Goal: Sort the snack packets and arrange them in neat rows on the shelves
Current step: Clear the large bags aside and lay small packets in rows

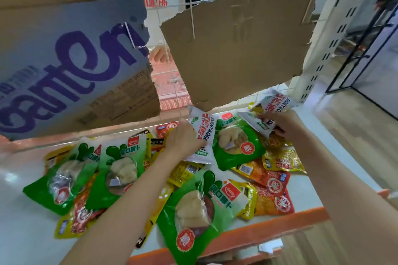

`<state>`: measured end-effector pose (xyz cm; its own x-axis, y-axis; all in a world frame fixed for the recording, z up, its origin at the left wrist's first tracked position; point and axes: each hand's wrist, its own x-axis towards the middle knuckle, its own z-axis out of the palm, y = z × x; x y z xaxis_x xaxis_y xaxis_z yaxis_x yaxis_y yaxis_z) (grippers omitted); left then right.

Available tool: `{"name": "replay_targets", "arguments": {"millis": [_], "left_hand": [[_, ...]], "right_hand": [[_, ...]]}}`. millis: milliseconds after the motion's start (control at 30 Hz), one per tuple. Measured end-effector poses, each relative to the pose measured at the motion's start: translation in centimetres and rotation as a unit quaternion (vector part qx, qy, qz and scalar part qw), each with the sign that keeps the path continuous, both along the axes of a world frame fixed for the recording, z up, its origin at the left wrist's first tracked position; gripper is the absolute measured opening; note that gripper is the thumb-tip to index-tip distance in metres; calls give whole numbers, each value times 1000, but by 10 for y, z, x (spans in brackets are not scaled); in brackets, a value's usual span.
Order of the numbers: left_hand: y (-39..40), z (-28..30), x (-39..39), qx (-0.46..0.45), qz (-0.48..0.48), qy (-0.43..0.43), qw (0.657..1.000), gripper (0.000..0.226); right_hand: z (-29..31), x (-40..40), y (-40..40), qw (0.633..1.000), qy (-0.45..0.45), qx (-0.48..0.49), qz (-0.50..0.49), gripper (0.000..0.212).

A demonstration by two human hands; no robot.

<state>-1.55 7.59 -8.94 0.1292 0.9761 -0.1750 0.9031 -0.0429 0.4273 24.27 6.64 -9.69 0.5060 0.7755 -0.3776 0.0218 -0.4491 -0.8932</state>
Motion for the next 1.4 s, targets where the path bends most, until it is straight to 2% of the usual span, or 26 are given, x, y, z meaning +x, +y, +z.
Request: {"name": "replay_targets", "arguments": {"millis": [67, 100, 167, 233, 333, 400, 467, 600, 700, 867, 967, 1067, 1200, 1333, 1367, 1400], "left_hand": [[-4, 7, -5, -31, 26, -105, 994, 46], [-10, 12, -9, -36, 41, -169, 984, 34], [-27, 20, -19, -57, 69, -280, 956, 27], [-44, 22, -33, -81, 99, -371, 920, 27], [-72, 23, -55, -125, 140, -448, 874, 33], [-90, 23, -68, -141, 153, -455, 866, 39], [-104, 21, -81, -148, 153, -445, 870, 34], [-126, 14, -111, -146, 170, -424, 878, 26], [-146, 8, -135, -135, 196, -405, 883, 32], [-175, 4, -176, -96, 242, -416, 871, 41], [-190, 9, -206, -100, 238, -432, 864, 52], [-209, 15, -247, -89, 223, -431, 870, 47], [-243, 21, -316, -71, 230, -453, 858, 44], [-275, 18, -392, -86, 282, -429, 854, 74], [-281, 17, -409, -87, 288, -422, 855, 75], [-287, 18, -425, -83, 293, -416, 857, 66]], "right_hand": [[8, 1, -2, 998, 46, 49, -22, 18], [12, 0, -5, 995, 61, 78, -33, 15], [23, -12, -19, 986, 94, 138, -24, 9], [35, -34, -42, 976, 135, 166, 41, 8], [46, -73, -80, 955, 201, 154, 158, 22], [43, -98, -97, 939, 217, 131, 233, 28], [34, -120, -107, 929, 200, 109, 291, 33], [19, -154, -108, 926, 165, 60, 333, 51], [9, -180, -114, 918, 176, 38, 352, 67], [11, -227, -128, 902, 187, 39, 387, 66], [17, -260, -139, 905, 183, 43, 382, 65], [21, -304, -157, 909, 147, 42, 388, 63], [27, -373, -189, 903, 116, 37, 412, 57], [34, -438, -207, 891, 74, 21, 447, 60], [32, -452, -208, 889, 68, 23, 453, 60], [30, -467, -209, 887, 59, 26, 457, 58]]}}
